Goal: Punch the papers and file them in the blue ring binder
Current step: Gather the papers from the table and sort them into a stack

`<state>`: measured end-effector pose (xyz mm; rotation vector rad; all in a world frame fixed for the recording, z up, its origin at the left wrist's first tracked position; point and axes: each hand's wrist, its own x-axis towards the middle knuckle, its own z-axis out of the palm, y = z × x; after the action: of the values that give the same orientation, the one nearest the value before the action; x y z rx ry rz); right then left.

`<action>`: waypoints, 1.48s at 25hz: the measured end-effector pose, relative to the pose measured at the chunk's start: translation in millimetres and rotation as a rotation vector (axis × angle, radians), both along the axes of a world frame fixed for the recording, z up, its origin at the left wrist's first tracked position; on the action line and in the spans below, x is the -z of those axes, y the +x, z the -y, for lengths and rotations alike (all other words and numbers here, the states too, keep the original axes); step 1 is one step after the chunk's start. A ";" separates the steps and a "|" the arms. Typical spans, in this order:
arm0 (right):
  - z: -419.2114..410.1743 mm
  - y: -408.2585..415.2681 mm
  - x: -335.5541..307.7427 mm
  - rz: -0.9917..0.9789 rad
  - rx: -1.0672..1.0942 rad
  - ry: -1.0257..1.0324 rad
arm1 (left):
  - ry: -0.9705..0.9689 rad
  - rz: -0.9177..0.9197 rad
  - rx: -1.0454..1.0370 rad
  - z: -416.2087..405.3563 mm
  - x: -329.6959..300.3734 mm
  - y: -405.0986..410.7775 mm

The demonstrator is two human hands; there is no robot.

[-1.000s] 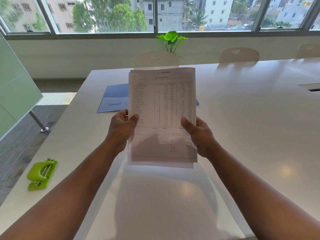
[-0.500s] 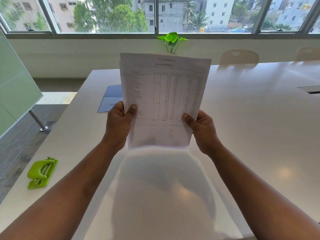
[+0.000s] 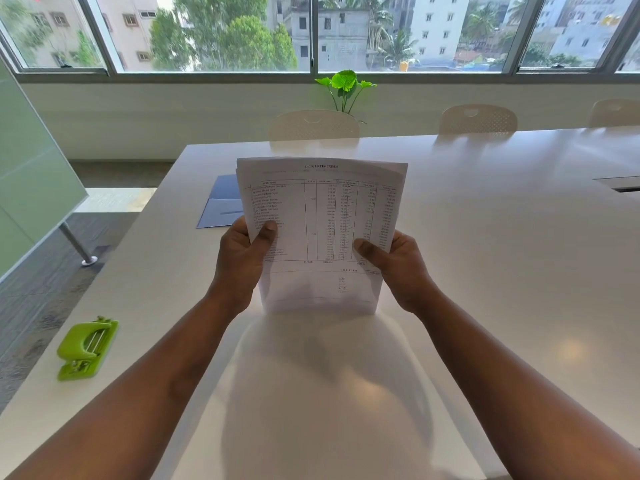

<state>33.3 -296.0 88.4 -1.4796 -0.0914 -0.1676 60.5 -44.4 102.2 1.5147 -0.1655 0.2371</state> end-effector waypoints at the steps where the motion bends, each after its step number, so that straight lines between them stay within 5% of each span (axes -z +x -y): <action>1: 0.0 0.3 1.9 -0.014 -0.008 -0.012 | -0.018 -0.015 0.016 0.4 1.6 0.0; 26: -18.4 -2.2 25.1 -0.167 0.033 -0.072 | -0.036 -0.127 0.066 13.7 11.5 -21.0; 33: -17.7 -4.7 18.4 -0.147 0.009 -0.030 | -0.030 -0.234 0.139 -3.0 31.9 -17.6; 37: -6.9 -0.1 2.9 -0.256 -0.048 -0.171 | 0.086 -0.368 0.212 -9.2 32.0 -9.1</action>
<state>33.3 -289.2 85.5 -1.6561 0.0672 0.0707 51.4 -35.2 70.3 1.5862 -0.0416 -0.2204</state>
